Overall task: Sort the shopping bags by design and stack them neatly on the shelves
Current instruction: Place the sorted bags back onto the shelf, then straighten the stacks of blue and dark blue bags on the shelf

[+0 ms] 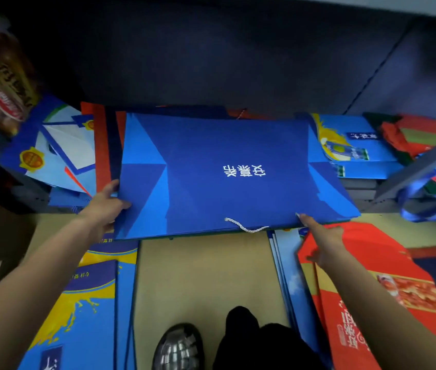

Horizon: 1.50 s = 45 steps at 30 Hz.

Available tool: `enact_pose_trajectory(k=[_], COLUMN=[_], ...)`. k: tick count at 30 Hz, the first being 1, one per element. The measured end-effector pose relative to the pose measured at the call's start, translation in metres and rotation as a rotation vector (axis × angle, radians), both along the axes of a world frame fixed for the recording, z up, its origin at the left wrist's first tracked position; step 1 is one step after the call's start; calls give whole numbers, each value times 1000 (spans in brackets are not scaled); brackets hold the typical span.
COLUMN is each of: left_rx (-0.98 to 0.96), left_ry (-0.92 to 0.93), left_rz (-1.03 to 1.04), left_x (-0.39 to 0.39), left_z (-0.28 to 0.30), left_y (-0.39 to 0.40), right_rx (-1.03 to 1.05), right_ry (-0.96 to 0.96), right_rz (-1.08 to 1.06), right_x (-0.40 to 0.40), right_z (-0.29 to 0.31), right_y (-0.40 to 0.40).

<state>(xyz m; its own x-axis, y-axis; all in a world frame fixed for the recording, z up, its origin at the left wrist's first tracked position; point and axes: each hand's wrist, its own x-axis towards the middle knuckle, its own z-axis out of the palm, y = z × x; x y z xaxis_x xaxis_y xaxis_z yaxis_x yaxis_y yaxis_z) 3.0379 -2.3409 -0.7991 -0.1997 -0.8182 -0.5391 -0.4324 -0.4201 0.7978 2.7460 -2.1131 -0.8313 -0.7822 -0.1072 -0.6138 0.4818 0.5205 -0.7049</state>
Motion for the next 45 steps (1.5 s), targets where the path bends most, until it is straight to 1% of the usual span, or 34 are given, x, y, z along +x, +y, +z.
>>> enact_pose_trajectory(k=[1,2,3,4,5,8,12,15,18,20,22,26,28,32,34,36,39,43,45], left_rx=[9,21,32,42,51,113,175,134,36,-104,-233,-296,-298,-222,-222,-250,-328,-404,-428], left_ry=[-7,-13,-12,-9,-4,-3,-10,10,32,-38,-92,-74,-64,-94,-89,-94,-75,-53,-66], left_rz=[-8,-14,-13,-9,-6,25,40,-4,-51,-151,-329,-775,-963,-1276,-1413,-1490,-1551,-1579,-1570], left_x=[0,1,2,4,7,24,51,60,50,31,4,-49,-76,-138,-175,-212,-262,-315,-337], left_z=[2,6,10,17,22,43,71,98,123,130,138,158,164,163,167,168,153,101,65], left_y=[0,2,3,5,6,9,24,42,67,84,109,163,194,245,274,302,342,385,407], right_rx=[-157,-309,-427,-495,-519,-532,-381,-293,-197,-103,-42,55,77,114,118,111,115,121,133], right_ry=[-195,-314,-337,-311,-262,-83,188,344,486,551,621,612,606,626,628,623,582,545,470], right_rz=[-66,-113,-159,-207,-254,-310,-205,-149,-105,-70,-86,-204,-287,-464,-546,-632,-749,-854,-838], right_x=[4,8,13,18,24,41,62,77,83,80,71,49,40,17,-1,-24,-58,-105,-124], right_z=[-3,-6,-5,0,6,35,92,140,174,185,195,203,204,203,203,198,186,152,121], right_y=[-1,-5,-12,-20,-28,-41,-42,-21,20,47,89,180,225,302,338,370,411,448,451])
